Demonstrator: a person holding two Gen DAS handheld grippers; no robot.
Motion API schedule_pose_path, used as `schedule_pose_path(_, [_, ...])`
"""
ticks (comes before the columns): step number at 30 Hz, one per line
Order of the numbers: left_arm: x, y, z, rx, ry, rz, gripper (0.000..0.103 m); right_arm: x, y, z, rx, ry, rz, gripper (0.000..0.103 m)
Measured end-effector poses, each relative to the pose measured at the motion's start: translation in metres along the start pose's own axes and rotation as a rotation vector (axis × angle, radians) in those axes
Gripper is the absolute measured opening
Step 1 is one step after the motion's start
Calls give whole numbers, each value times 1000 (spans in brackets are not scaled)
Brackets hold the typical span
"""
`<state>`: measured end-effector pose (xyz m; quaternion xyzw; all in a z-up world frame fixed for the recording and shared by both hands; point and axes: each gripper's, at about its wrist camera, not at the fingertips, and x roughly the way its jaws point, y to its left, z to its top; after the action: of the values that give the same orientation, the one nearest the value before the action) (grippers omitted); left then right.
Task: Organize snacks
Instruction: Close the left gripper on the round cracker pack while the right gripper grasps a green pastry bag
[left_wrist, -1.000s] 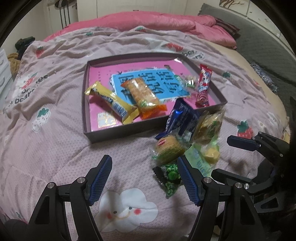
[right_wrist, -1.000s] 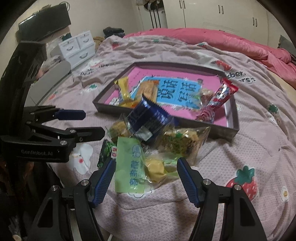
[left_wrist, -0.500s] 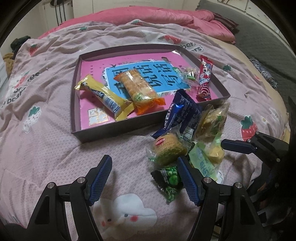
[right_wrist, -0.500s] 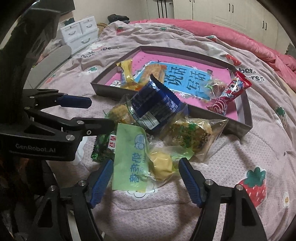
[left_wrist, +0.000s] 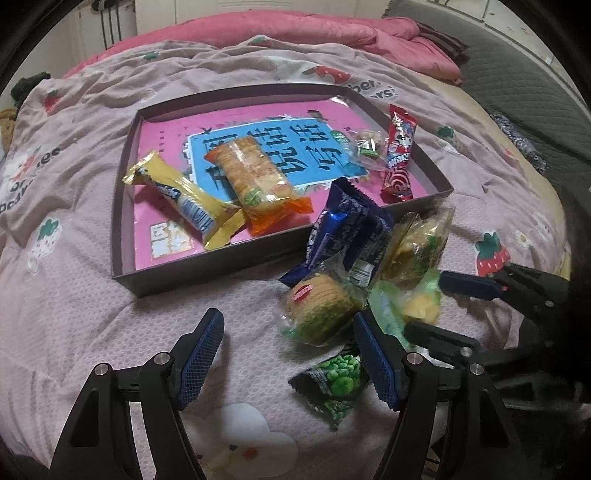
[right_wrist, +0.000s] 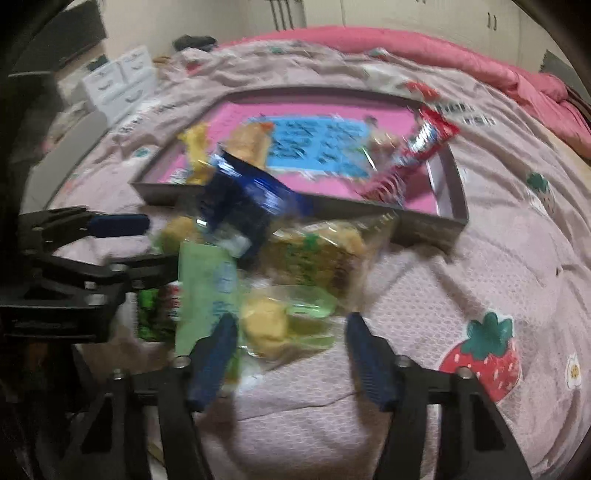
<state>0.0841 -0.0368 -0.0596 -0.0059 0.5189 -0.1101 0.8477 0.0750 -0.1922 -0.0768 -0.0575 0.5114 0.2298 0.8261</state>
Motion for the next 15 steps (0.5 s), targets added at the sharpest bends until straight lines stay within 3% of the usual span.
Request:
schedule_pose_path(10, [7, 9, 2, -64, 18, -77, 74, 12, 5, 7, -42, 7, 75, 56])
schedule_pose_path(12, [9, 11, 3, -80, 25, -95, 74, 10, 6, 8, -49, -8, 91, 50])
schedule_pose_path(15, [12, 11, 2, -96, 35, -131, 61, 6, 11, 7, -70, -23, 94, 46])
